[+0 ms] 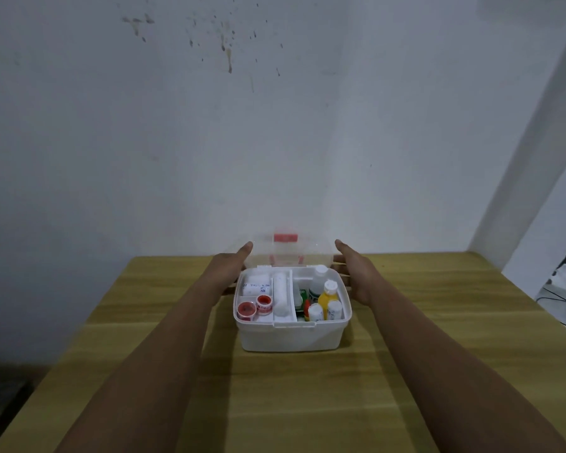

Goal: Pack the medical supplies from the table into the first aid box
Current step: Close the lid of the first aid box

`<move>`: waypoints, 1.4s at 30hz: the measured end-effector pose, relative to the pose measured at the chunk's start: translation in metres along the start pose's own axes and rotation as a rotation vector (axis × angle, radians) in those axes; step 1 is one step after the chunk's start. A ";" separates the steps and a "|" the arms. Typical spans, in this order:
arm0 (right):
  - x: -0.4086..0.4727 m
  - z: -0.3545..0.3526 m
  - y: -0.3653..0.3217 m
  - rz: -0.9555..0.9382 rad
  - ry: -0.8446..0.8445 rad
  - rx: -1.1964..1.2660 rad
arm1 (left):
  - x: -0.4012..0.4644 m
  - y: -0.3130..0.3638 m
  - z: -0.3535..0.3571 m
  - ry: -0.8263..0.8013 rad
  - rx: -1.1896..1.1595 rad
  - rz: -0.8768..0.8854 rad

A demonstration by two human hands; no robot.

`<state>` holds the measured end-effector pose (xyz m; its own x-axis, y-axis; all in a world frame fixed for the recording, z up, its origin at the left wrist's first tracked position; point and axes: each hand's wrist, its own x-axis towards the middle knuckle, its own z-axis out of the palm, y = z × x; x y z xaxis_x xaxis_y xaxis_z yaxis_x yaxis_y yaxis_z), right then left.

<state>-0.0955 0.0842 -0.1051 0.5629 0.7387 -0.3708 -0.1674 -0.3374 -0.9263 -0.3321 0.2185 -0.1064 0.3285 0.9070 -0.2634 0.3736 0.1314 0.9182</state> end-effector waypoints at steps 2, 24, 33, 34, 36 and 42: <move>-0.006 0.000 -0.007 -0.025 -0.008 0.017 | -0.005 0.009 -0.001 0.001 -0.010 0.016; -0.112 0.006 0.013 -0.439 0.126 -0.215 | -0.107 0.002 -0.001 0.086 0.084 0.341; -0.118 0.007 0.043 -0.483 0.118 -0.322 | -0.123 -0.031 0.008 0.114 0.190 0.364; -0.119 0.007 0.046 -0.496 0.121 -0.336 | -0.123 -0.035 0.008 0.117 0.190 0.370; -0.123 0.008 0.051 -0.515 0.129 -0.346 | -0.124 -0.041 0.009 0.120 0.195 0.399; -0.128 0.015 0.059 -0.558 0.189 -0.352 | -0.128 -0.051 0.018 0.128 0.305 0.491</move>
<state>-0.1895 -0.0214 -0.1139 0.6252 0.7535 0.2033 0.4438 -0.1289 -0.8868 -0.3776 0.0888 -0.1253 0.4262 0.8759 0.2262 0.4425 -0.4200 0.7924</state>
